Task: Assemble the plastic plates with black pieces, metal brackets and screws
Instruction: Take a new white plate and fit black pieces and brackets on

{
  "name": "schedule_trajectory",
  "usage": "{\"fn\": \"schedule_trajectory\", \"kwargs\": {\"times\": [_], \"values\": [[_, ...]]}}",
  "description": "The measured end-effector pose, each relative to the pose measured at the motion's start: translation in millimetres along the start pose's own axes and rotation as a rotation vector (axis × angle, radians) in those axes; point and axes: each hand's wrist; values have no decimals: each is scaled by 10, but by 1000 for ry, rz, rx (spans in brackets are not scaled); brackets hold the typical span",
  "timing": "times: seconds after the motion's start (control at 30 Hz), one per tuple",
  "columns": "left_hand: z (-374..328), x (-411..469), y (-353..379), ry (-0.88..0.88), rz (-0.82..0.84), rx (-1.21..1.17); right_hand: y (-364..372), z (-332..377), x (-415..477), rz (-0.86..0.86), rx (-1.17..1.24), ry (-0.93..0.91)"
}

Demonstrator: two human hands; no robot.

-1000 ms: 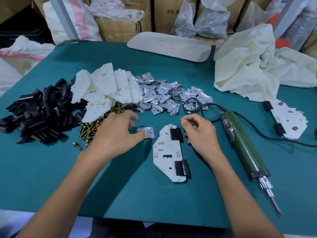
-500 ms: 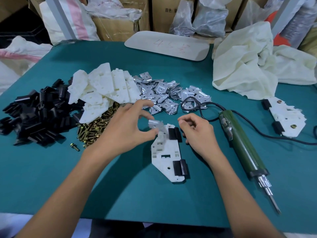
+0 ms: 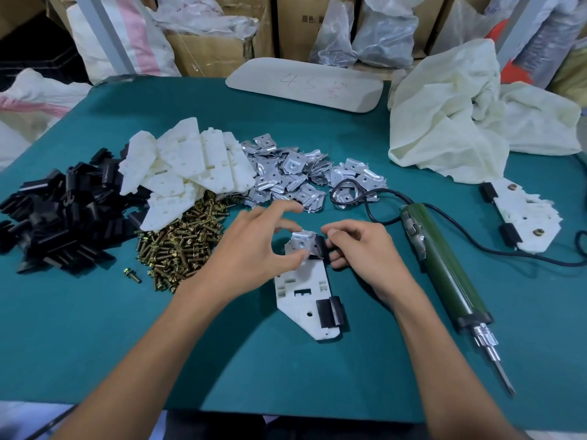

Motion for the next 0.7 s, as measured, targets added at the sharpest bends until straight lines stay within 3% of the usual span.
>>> {"fn": "schedule_trajectory", "kwargs": {"times": [0.23,0.47,0.6,0.7], "values": [[55,-66,11,6,-23,-29,-2,47,-62,125,161,75],[36,-164,101,-48,-45,-142,-10,110,-115,137,300,133],[-39,-193,187,-180,-68,-473,-25,147,-116,124,446,90],[-85,-194,256,-248,9,-740,-38,161,-121,138,515,60]]}}
Point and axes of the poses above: each hand's wrist, its own x-axis towards the middle knuckle, its own y-axis out of the palm, z = x × y, and after that the axes turned 12 degrees about x, right-handed
